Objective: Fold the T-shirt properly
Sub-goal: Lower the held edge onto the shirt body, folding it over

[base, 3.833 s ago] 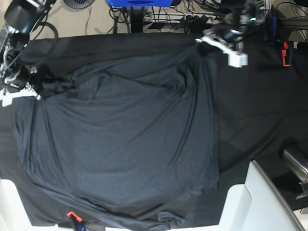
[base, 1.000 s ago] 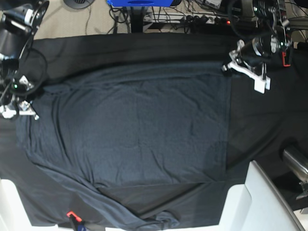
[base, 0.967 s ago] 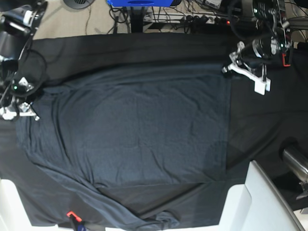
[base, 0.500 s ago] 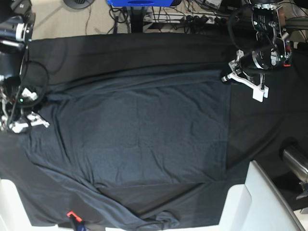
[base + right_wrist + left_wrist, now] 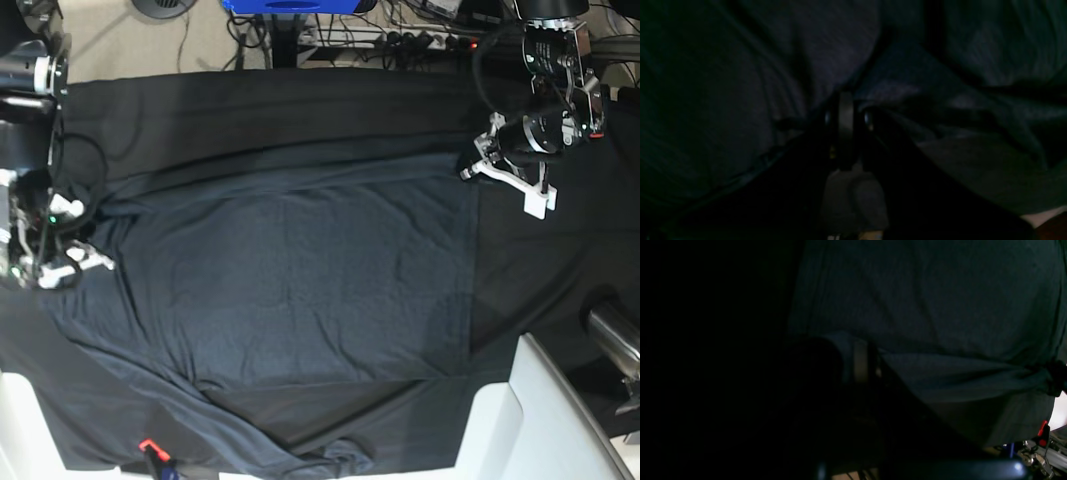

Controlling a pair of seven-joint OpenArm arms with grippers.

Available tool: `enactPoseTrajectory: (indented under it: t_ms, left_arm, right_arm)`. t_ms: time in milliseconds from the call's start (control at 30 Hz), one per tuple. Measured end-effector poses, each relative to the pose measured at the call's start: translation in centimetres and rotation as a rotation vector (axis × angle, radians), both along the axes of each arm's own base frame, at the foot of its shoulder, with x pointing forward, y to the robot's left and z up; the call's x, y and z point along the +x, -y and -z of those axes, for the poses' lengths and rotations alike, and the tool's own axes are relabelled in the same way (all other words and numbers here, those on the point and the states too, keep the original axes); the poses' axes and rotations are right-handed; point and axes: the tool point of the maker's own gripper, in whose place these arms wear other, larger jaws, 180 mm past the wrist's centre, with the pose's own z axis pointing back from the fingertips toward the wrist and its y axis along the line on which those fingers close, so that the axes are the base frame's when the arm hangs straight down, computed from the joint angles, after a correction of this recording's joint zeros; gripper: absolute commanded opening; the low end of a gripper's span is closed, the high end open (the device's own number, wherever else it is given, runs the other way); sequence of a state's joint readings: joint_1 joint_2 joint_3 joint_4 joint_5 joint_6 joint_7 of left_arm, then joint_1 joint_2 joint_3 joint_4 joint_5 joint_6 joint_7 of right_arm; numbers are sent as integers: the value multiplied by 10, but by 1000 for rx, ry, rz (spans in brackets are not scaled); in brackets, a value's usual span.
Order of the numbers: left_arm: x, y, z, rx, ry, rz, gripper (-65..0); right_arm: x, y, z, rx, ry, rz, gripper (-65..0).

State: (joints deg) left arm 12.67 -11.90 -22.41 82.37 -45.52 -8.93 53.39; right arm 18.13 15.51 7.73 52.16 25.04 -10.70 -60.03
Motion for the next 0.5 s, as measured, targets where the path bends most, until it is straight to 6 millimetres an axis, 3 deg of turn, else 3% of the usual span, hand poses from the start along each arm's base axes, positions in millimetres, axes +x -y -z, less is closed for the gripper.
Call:
enactPoseTrajectory:
  t_ms: [500]
  left_arm:
    - [13,-7,-3,72,6,25,-647]
  right_arm:
    - [2,1,-2,-15,5,-11,-641]
